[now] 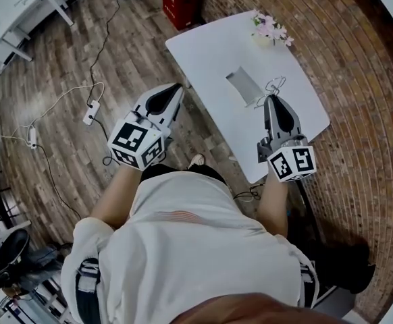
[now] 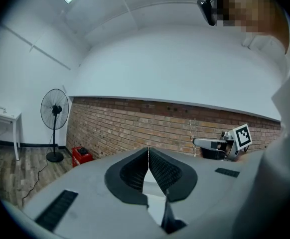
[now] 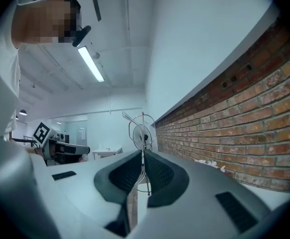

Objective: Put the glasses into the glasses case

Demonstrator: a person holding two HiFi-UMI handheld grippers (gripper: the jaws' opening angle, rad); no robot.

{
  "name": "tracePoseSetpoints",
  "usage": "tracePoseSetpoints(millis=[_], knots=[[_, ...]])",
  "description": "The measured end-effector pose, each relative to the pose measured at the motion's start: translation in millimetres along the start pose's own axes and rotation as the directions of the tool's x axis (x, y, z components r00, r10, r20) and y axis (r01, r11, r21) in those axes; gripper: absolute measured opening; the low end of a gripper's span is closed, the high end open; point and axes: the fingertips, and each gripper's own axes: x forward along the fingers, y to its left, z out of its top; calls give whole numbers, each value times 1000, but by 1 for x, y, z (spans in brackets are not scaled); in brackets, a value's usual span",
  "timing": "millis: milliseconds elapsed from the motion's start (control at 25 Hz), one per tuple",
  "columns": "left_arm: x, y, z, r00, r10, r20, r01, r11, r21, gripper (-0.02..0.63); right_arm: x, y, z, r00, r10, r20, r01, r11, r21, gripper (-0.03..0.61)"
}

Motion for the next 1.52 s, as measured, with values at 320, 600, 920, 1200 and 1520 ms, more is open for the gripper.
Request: tracePoseSetpoints(millis=[320,600,920,1200,1520], knots=[[76,-8,2,996,-85,-36,86,996,13,17,-8,-72,-12,993,-112,-25,113,992,50,74],[146,0,3,972,-222,-71,227,972,64,17,2,-110,-19,966,-254,-54,257,964,63,74],[230,42,15,895,-437,-86,442,895,53,18,63,-121,-24,905,-407,-122,414,910,33,74],[273,92,6,841,-525,-127,535,843,54,18,120,-114,-36,856,-488,-171,495,869,-3,74],[291,86,3,834,-531,-147,541,840,35,18,108,-130,-58,821,-520,-236,518,852,-73,74]])
